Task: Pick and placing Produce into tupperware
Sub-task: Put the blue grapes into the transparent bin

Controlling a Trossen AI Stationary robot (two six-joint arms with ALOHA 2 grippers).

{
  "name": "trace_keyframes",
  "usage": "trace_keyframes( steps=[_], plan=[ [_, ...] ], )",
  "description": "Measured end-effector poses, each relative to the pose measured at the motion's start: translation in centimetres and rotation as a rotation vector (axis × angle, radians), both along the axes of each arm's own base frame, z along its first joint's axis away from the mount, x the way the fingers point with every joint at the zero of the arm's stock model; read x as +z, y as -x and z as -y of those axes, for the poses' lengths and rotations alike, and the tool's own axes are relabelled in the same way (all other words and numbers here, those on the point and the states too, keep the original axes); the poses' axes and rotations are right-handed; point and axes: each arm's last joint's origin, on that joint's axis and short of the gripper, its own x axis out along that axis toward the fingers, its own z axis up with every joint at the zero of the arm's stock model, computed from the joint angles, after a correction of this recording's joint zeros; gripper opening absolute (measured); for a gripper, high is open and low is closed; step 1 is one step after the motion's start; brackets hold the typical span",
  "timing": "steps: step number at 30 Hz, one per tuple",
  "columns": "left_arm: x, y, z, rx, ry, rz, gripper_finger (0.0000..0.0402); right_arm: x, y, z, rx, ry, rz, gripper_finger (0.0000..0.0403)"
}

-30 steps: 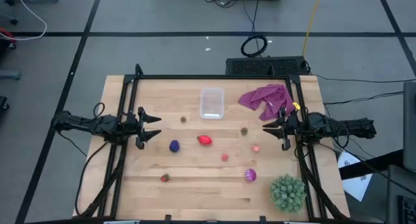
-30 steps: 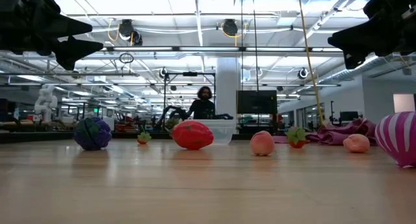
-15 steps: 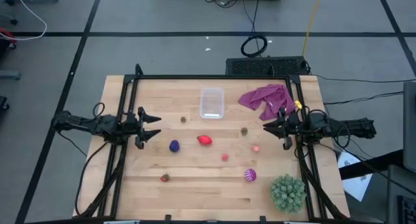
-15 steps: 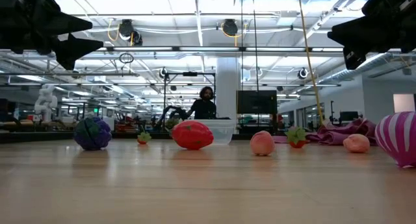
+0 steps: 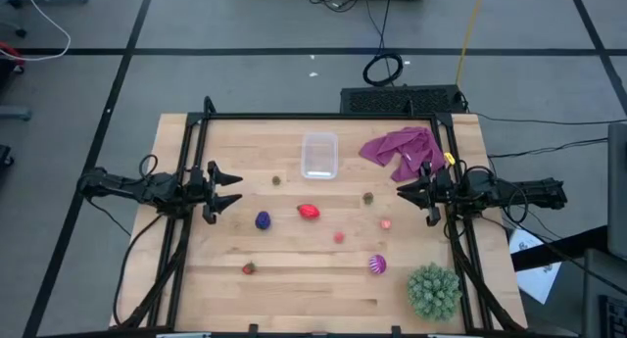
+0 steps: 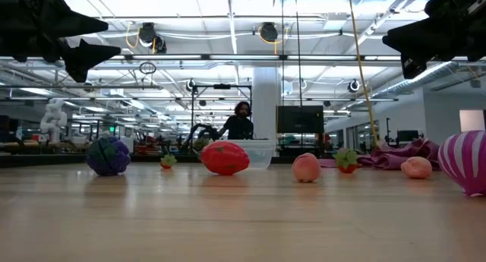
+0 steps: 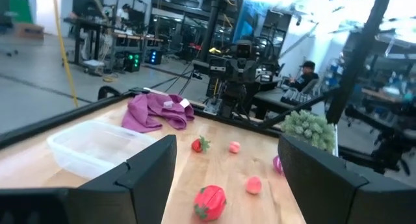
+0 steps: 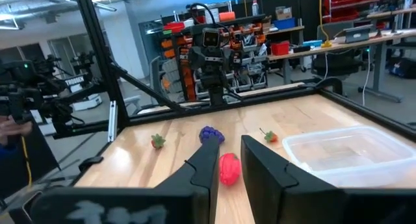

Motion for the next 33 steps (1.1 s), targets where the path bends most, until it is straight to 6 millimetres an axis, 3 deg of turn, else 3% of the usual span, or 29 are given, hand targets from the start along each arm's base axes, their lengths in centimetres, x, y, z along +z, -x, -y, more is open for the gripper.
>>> trace_keyframes(
  steps=[4, 8, 13, 17, 21, 26, 33],
  plan=[
    [0.0, 0.0, -0.1, 0.041, 0.043, 0.006, 0.0273, 0.7, 0.0, 0.0, -0.004, 0.052, 0.068, 0.0057],
    [0.7, 0.2, -0.3, 0.076, 0.057, 0.033, 0.0273, 2.4, 0.4, 0.0, -0.027, 0.15, 0.249, 0.0057],
    [4.7, 1.3, -0.3, 0.004, 0.064, 0.09, 0.0273, 4.5, 0.7, -0.2, 0.001, 0.265, 0.446, 0.0057],
    [8.9, 2.1, -0.3, -0.031, 0.071, 0.024, 0.0273, 7.1, 0.4, -0.3, 0.016, 0.313, 0.468, 0.0057],
    [13.1, 1.5, 0.0, -0.024, 0.08, -0.07, 0.0273, 11.0, -1.1, -0.4, 0.018, 0.359, 0.407, 0.0057],
    [18.5, 0.1, 0.4, 0.016, 0.11, -0.213, 0.0273, 17.8, -4.1, -0.7, 0.051, 0.384, 0.243, 0.0057],
    [23.7, -1.7, 0.9, 0.115, 0.17, -0.458, 0.0273, 26.5, -7.5, -1.0, 0.085, 0.412, 0.04, 0.0057]
  ],
)
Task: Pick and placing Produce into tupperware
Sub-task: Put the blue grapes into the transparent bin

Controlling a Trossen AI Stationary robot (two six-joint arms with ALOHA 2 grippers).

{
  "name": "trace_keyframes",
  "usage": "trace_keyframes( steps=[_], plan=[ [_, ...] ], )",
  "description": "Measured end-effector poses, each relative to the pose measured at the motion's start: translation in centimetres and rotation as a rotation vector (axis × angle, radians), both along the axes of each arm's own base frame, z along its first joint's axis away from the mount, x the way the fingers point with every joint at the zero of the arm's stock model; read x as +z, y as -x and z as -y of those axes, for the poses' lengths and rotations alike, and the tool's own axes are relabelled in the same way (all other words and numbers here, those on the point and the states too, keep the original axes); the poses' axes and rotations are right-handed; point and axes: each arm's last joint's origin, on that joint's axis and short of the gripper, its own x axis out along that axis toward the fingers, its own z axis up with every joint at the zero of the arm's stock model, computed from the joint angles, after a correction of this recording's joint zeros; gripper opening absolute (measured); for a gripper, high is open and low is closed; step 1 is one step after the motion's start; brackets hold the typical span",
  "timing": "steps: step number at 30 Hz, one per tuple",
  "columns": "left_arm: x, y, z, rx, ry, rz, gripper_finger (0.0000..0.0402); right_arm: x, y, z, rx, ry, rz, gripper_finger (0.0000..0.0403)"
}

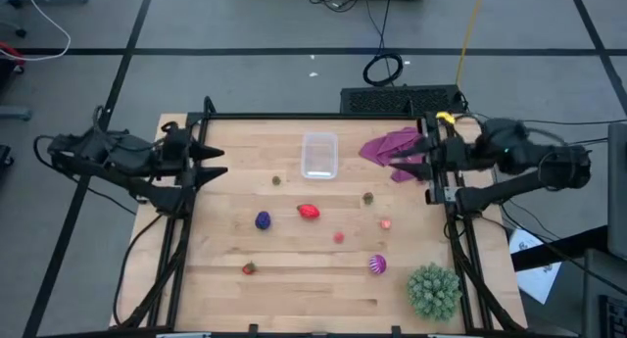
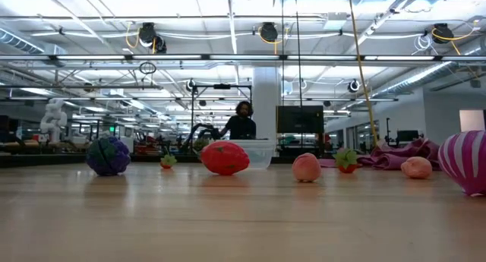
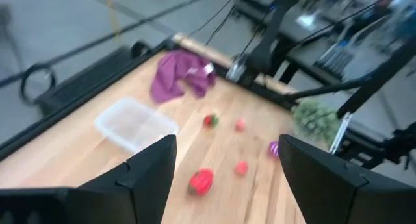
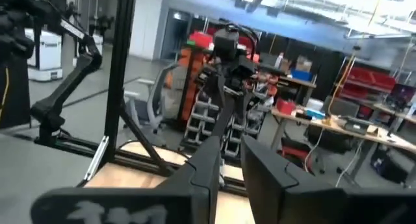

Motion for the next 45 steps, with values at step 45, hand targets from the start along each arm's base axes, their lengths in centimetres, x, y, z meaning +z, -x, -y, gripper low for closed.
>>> trace_keyframes(
  steps=[45],
  plan=[
    [-10.9, -15.2, 8.1, 0.076, 0.1, -1.027, 0.0273, 2.8, 1.5, 0.8, -0.262, -0.213, -0.43, 0.0057]
  ],
)
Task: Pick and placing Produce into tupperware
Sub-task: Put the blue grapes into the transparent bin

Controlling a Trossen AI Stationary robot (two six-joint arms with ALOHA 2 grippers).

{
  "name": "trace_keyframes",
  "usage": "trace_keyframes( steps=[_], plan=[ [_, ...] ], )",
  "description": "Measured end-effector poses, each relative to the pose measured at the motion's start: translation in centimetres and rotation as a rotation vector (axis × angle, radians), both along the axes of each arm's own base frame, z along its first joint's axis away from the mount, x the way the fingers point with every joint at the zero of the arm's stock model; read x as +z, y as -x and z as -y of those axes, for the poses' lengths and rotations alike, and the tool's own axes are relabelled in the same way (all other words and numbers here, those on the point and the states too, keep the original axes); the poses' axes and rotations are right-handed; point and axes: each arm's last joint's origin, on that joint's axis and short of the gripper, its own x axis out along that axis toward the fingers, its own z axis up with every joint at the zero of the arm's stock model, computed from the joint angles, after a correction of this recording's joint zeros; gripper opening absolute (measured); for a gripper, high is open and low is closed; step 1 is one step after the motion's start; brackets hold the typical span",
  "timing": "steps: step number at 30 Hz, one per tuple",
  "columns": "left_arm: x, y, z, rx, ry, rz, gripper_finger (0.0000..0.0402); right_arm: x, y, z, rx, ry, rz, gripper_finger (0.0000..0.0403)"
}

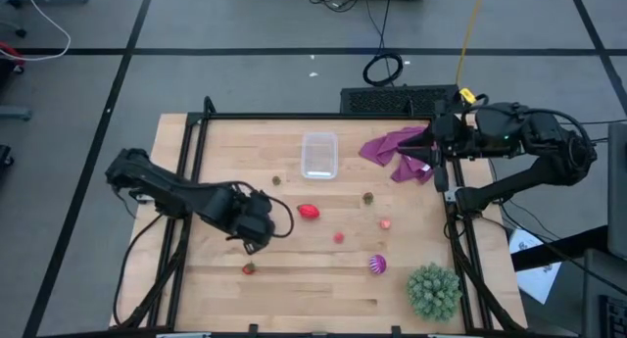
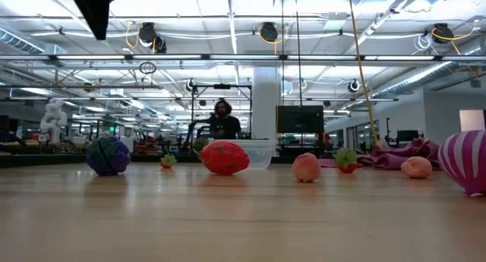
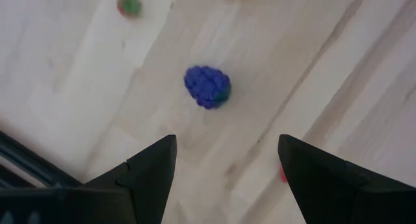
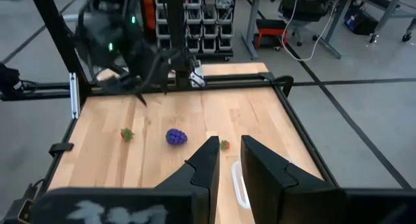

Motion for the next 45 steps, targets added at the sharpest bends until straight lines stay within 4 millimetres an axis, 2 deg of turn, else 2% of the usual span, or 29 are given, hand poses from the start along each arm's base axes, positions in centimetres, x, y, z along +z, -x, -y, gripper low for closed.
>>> trace_keyframes(
  steps=[6, 11, 15, 21, 27, 38, 45],
  plan=[
    [-0.9, -0.8, -0.3, 0.314, 0.057, -0.005, 0.0273, 0.1, 0.0, 0.0, 0.0, -0.001, 0.008, 0.0057],
    [-0.8, -1.1, -1.5, 0.5, 0.068, 0.019, 0.0273, 0.1, 0.0, 0.0, 0.002, -0.002, 0.007, 0.0057],
    [-0.9, -1.5, -2.4, 0.509, 0.067, 0.03, 0.0273, 0.1, 0.0, 0.0, 0.003, -0.003, 0.007, 0.0057],
    [-0.7, -2.9, -3.1, 0.453, 0.078, 0.14, 0.0273, -0.1, 0.1, 0.0, -0.015, -0.046, -0.009, 0.0057],
    [-0.8, -3.0, -3.4, 0.556, 0.109, 0.151, 0.0273, -0.3, 0.1, 0.0, -0.015, -0.045, -0.028, 0.0057],
    [-3.3, -2.0, -2.9, 0.743, 0.144, 0.048, 0.0274, -0.6, 0.6, 0.0, 0.003, -0.005, -0.073, 0.0057],
    [-5.2, -2.4, -2.5, 0.795, 0.181, 0.096, 0.0293, -0.6, 0.7, 0.0, 0.022, 0.03, -0.071, 0.0057]
  ],
)
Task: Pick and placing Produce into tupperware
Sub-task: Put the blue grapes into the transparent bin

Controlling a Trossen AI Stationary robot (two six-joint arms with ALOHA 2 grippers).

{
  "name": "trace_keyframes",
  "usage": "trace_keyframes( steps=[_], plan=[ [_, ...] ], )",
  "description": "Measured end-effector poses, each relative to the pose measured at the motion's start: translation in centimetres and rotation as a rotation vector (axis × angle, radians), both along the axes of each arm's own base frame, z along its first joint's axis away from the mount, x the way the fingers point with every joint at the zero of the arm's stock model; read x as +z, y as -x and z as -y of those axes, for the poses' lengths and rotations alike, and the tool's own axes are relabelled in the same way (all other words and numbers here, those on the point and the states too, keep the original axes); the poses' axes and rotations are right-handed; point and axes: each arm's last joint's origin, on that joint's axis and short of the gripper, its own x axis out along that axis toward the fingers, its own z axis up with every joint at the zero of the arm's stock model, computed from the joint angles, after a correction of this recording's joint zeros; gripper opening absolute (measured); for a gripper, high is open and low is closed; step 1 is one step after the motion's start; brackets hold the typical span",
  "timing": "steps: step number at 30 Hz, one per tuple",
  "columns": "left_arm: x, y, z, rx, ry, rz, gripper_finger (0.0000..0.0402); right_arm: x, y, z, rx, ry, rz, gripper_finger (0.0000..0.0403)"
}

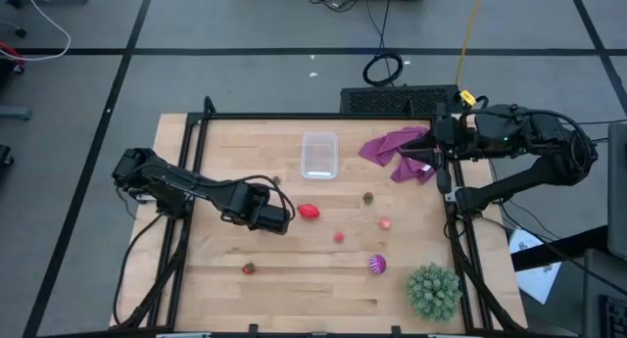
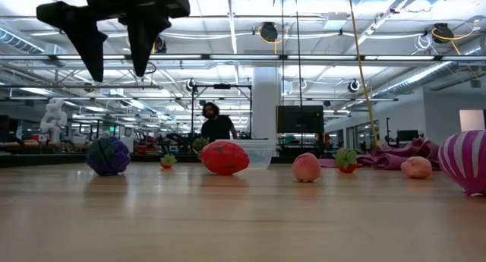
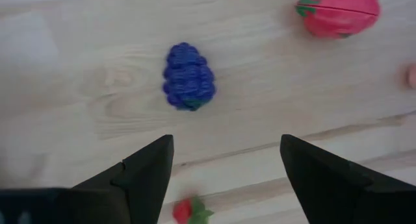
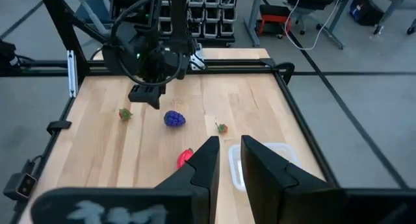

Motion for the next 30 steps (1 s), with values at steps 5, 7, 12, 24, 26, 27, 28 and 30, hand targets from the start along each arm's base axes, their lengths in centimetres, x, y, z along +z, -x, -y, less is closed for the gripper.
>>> trace_keyframes(
  steps=[5, 7, 12, 24, 26, 27, 28, 30],
  plan=[
    [-1.3, 0.0, -0.1, 0.041, 0.006, 0.007, 0.0332, 0.0, 0.0, 0.0, 0.01, 0.019, -0.003, 0.0057],
    [-1.6, 0.2, -0.1, 0.043, 0.003, -0.003, 0.0344, 0.0, 0.0, 0.0, 0.012, 0.023, -0.004, 0.0057],
    [-2.8, 0.3, -0.1, 0.064, 0.007, 0.004, 0.0355, 0.0, 0.0, 0.0, 0.022, 0.043, -0.006, 0.0057],
    [-5.8, 0.9, -0.9, 0.121, 0.004, -0.009, 0.0358, 0.0, 0.0, 0.0, 0.021, 0.043, -0.006, 0.0057],
    [-6.3, 0.8, -1.0, 0.125, 0.012, 0.019, 0.0359, 0.0, 0.0, 0.0, 0.021, 0.043, -0.006, 0.0057],
    [-6.5, 0.8, -1.1, 0.124, 0.014, 0.027, 0.0358, 0.0, 0.0, 0.0, 0.021, 0.043, -0.006, 0.0057],
    [-6.8, 0.8, -1.2, 0.123, 0.015, 0.032, 0.0359, 0.0, 0.0, 0.0, 0.021, 0.043, -0.006, 0.0057],
    [-7.5, 0.7, -1.3, 0.127, 0.016, 0.035, 0.0359, 0.0, 0.0, 0.0, 0.021, 0.043, -0.006, 0.0057]
  ],
)
